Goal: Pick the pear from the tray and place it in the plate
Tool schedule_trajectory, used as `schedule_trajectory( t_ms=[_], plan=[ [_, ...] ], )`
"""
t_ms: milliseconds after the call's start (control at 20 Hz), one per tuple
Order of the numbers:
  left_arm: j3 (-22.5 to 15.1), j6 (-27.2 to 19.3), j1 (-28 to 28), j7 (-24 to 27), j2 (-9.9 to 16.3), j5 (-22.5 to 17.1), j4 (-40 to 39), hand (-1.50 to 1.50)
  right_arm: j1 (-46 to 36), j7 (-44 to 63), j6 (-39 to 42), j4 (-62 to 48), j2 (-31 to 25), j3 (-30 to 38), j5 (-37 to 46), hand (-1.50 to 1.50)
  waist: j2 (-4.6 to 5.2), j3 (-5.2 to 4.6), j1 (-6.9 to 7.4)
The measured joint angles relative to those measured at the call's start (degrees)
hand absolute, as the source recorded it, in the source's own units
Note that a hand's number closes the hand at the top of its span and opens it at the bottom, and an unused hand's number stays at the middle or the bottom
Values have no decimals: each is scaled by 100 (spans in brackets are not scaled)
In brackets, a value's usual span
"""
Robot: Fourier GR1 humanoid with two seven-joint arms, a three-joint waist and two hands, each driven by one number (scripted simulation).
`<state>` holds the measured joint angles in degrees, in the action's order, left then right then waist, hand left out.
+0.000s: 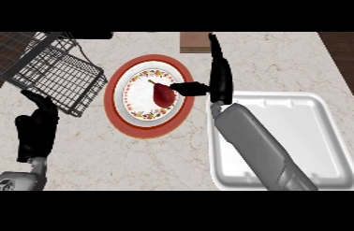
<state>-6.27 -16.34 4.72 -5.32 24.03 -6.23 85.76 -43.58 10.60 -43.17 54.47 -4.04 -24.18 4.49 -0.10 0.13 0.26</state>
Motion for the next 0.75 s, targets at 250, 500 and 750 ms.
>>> schedule_trajectory(
  t_ms=[250, 500, 750],
  plan=[
    [59, -26, -62, 41, -31, 21, -4, 0, 549, -409, 541, 434, -455, 256, -330, -150, -22, 7, -69],
    [94, 23, -89, 97, -40, 26, -4, 0, 1055, -937, 1149, 652, -987, 593, -661, -150, -20, 9, -73],
    [91, 46, -39, 35, -76, 70, -18, 0, 1391, -1365, 1497, 641, -1151, 840, -861, -150, -17, 3, -40]
  ],
)
